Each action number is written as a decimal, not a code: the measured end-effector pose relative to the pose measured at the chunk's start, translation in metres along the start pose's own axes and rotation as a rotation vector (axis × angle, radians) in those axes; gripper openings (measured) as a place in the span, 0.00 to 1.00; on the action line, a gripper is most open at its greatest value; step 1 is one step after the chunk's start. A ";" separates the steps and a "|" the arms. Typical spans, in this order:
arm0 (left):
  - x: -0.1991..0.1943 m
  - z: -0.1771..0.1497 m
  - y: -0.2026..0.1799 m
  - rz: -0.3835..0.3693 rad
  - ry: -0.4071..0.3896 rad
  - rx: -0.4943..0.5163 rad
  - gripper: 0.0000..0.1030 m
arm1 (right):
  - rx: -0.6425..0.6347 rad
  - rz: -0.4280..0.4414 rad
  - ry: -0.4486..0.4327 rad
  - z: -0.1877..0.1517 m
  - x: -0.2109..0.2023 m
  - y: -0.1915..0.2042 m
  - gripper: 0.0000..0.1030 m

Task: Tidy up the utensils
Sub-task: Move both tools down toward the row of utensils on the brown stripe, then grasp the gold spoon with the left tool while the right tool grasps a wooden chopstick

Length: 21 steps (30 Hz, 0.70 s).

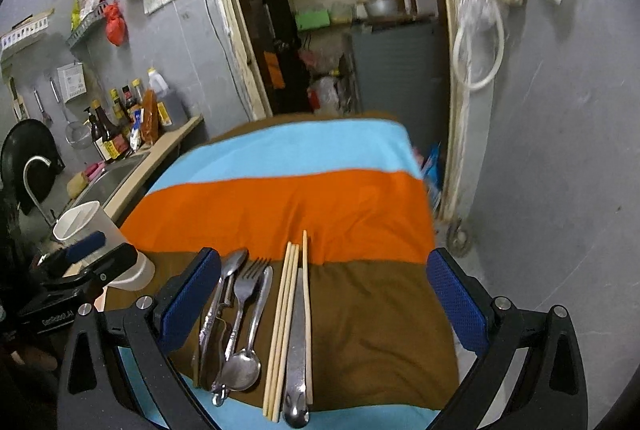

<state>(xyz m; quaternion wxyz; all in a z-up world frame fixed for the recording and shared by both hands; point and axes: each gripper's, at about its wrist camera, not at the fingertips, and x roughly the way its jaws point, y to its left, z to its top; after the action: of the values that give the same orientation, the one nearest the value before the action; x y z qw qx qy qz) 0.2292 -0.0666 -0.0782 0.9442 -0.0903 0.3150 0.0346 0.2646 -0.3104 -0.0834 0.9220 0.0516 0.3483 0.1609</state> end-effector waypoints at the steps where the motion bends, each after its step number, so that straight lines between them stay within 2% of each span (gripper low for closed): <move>1: 0.005 -0.002 0.001 -0.001 0.013 -0.005 0.98 | -0.002 0.009 0.014 -0.002 0.007 -0.002 0.86; 3: 0.017 -0.006 0.002 -0.003 0.047 -0.010 0.95 | -0.005 0.030 0.049 -0.005 0.024 -0.004 0.74; 4: 0.024 -0.008 0.002 -0.005 0.064 -0.012 0.92 | -0.004 0.042 0.063 -0.007 0.032 -0.005 0.72; 6: 0.039 -0.014 0.004 -0.008 0.106 -0.020 0.82 | -0.008 0.065 0.094 -0.010 0.047 -0.006 0.64; 10: 0.065 -0.023 0.010 -0.023 0.181 -0.049 0.65 | -0.016 0.101 0.162 -0.015 0.075 -0.007 0.54; 14: 0.088 -0.029 0.011 -0.049 0.256 -0.063 0.47 | -0.027 0.144 0.242 -0.015 0.105 -0.006 0.35; 19: 0.101 -0.031 0.011 -0.080 0.287 -0.066 0.39 | -0.065 0.202 0.315 -0.013 0.139 0.001 0.26; 21: 0.103 -0.032 0.010 -0.089 0.291 -0.062 0.32 | -0.064 0.223 0.344 -0.014 0.147 0.001 0.24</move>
<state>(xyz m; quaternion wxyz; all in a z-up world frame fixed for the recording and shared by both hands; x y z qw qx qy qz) 0.2916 -0.0616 -0.1663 0.8859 -0.1371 0.4429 -0.0109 0.3589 -0.2611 -0.1860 0.8265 0.0323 0.4876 0.2794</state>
